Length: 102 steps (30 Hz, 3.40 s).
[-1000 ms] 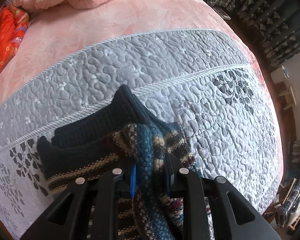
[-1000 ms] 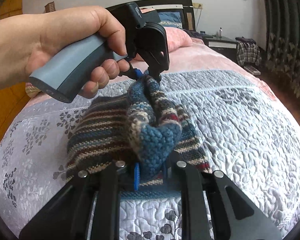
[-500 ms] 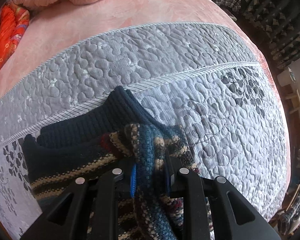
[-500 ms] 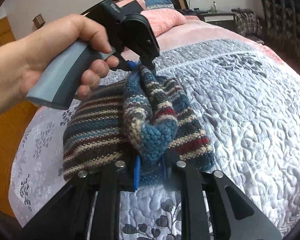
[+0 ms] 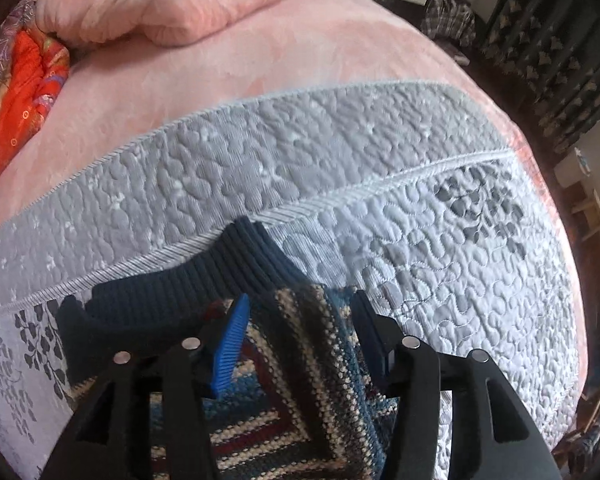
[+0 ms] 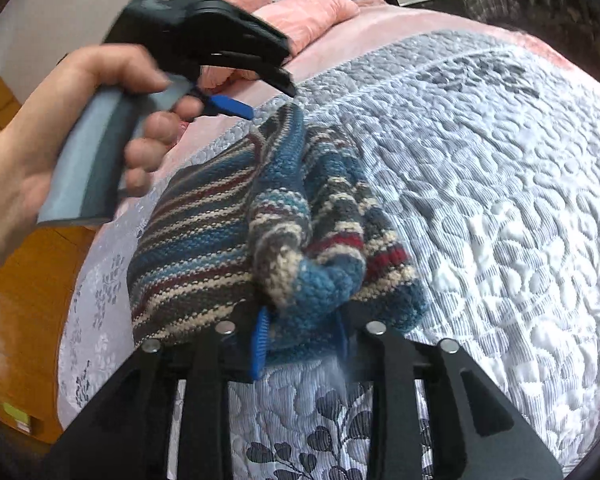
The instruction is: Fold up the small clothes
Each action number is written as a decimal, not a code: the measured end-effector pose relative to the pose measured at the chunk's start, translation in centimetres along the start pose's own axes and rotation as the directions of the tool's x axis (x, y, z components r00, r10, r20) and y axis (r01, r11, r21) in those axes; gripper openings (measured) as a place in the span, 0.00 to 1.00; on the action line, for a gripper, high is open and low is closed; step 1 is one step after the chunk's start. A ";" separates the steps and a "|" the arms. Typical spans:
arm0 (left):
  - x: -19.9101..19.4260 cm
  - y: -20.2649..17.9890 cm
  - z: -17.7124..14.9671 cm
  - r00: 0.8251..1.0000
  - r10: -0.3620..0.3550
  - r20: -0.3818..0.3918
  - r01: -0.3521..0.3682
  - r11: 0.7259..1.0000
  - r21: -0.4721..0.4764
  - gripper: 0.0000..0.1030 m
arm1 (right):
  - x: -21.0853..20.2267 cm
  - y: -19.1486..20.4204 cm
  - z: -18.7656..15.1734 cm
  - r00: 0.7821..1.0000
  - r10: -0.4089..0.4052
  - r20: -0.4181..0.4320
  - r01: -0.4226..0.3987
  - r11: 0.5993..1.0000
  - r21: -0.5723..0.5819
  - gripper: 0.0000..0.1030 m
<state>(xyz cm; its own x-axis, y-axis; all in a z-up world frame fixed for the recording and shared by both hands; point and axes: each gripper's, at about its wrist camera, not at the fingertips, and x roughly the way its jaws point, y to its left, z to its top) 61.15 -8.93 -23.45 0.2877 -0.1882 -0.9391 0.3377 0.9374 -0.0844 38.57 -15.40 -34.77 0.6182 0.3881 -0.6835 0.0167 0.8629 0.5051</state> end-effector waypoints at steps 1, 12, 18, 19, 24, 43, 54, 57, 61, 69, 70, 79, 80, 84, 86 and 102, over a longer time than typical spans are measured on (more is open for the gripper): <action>-0.3 0.2 -0.1 1.000 -0.006 0.008 0.006 1.000 0.001 0.52 | -0.1 -0.2 0.0 1.000 -0.006 0.001 0.006 1.000 -0.001 0.36; -6.4 3.9 -6.9 0.991 -0.105 0.080 0.085 0.971 0.224 0.61 | -0.5 -3.9 1.9 0.976 0.207 -0.062 -0.194 0.966 0.170 0.64; -7.6 8.7 -10.4 0.950 -0.307 0.057 0.302 0.950 0.079 0.61 | 2.1 -4.3 5.5 0.911 0.348 -0.220 -0.308 0.930 0.199 0.66; -7.3 9.6 -11.0 0.930 -0.365 0.039 0.365 0.931 0.018 0.61 | 3.0 -4.3 6.5 0.893 0.370 -0.256 -0.323 0.923 0.207 0.70; -6.0 12.3 -13.8 0.877 -0.478 0.050 0.481 0.870 -0.109 0.61 | 6.7 -3.7 8.9 0.831 0.391 -0.395 -0.330 0.919 0.216 0.44; -2.1 14.0 -15.5 0.814 -0.580 0.037 0.576 0.795 -0.190 0.62 | 2.4 -2.9 8.3 0.847 0.268 -0.459 -0.268 0.961 0.067 0.47; -3.6 11.1 -16.6 0.762 -0.647 -0.007 0.644 0.760 -0.089 0.61 | 2.4 -6.9 5.5 0.829 0.269 -0.490 -0.244 0.963 0.116 0.09; -1.2 10.9 -17.3 0.777 -0.627 -0.048 0.620 0.777 -0.112 0.58 | 2.5 -7.5 4.7 0.827 0.270 -0.493 -0.247 0.963 0.113 0.10; -1.0 11.0 -16.9 0.778 -0.627 -0.041 0.621 0.777 -0.104 0.58 | 1.6 -5.8 7.4 0.824 0.346 -0.450 -0.325 0.937 0.125 0.48; -0.8 10.7 -16.9 0.782 -0.622 -0.041 0.616 0.781 -0.108 0.58 | 7.4 -3.6 12.2 0.827 0.346 -0.443 -0.292 0.938 0.187 0.15; -1.0 10.8 -16.9 0.779 -0.626 -0.040 0.619 0.777 -0.111 0.58 | 7.1 -3.3 12.5 0.847 0.318 -0.427 -0.282 0.948 0.146 0.13; -5.2 12.9 -15.9 0.717 -0.693 0.082 0.697 0.709 -0.102 0.56 | 5.9 -5.8 13.0 0.873 0.344 -0.346 -0.298 0.937 0.181 0.21; -5.6 13.7 -15.4 0.721 -0.686 0.102 0.693 0.713 -0.107 0.56 | 5.8 -5.6 13.7 0.883 0.329 -0.336 -0.280 0.942 0.185 0.24; -4.4 16.6 -12.9 0.706 -0.697 0.128 0.707 0.680 -0.197 0.57 | 8.0 -3.9 17.0 0.881 0.302 -0.365 -0.246 0.950 0.194 0.43; -3.0 17.2 -11.8 0.713 -0.690 0.121 0.697 0.681 -0.224 0.57 | 9.7 -2.9 17.3 0.876 0.280 -0.394 -0.220 0.957 0.191 0.47; -2.4 16.5 -11.3 0.770 -0.627 0.119 0.637 0.748 -0.188 0.52 | 4.6 -3.1 17.7 0.941 0.179 -0.288 -0.163 0.983 0.080 0.22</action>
<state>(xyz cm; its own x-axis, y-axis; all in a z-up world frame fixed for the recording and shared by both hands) 55.90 10.31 -26.30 0.1162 -0.7671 -0.6309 0.2673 0.6359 -0.7240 55.23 -22.03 -30.19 0.3579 0.6132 -0.7042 -0.0211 0.7592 0.6505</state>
